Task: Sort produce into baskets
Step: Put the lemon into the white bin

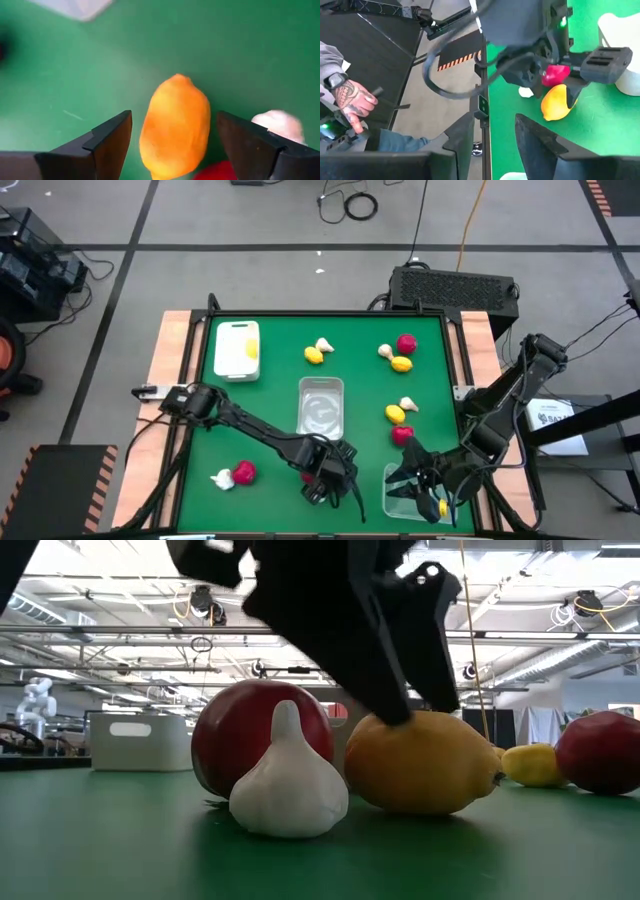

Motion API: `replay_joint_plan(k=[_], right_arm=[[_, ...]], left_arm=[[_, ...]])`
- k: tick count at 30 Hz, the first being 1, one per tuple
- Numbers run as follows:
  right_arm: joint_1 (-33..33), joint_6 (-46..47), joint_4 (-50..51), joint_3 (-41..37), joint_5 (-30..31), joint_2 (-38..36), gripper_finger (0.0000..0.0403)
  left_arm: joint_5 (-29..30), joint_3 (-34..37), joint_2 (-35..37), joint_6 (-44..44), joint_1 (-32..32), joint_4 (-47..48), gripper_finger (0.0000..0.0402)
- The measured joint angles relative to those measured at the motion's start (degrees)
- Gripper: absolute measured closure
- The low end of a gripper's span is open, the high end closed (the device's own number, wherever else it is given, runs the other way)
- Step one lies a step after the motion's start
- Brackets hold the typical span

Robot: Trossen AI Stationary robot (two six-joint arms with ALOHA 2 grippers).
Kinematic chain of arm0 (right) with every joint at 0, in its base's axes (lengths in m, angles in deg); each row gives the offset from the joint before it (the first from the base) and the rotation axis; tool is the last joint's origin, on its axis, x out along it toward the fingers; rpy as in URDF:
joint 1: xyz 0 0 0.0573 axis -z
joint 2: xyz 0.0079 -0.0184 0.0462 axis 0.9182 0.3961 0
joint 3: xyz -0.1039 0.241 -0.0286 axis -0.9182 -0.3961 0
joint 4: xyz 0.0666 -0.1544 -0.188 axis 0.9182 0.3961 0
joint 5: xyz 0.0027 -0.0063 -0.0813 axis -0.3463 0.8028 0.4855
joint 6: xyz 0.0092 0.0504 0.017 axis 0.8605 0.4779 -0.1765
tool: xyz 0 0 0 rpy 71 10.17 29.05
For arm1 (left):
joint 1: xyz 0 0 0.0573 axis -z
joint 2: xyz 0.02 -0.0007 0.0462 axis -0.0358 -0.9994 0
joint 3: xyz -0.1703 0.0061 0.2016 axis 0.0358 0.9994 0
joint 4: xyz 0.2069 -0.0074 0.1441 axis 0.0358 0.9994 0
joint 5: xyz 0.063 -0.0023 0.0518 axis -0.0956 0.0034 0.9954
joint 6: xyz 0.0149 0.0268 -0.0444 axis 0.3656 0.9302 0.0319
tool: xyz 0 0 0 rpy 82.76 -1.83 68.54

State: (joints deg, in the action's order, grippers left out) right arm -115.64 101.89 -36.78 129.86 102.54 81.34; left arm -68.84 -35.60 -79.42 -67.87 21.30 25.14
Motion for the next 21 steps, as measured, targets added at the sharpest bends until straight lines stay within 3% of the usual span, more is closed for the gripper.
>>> replay_joint_plan(k=[21], right_arm=[[0.61, -0.02, -0.02, -0.02, 0.01, 0.00, 0.0268]], left_arm=[[1.83, 0.02, -1.97, 0.17, 0.37, 0.58, 0.0113]])
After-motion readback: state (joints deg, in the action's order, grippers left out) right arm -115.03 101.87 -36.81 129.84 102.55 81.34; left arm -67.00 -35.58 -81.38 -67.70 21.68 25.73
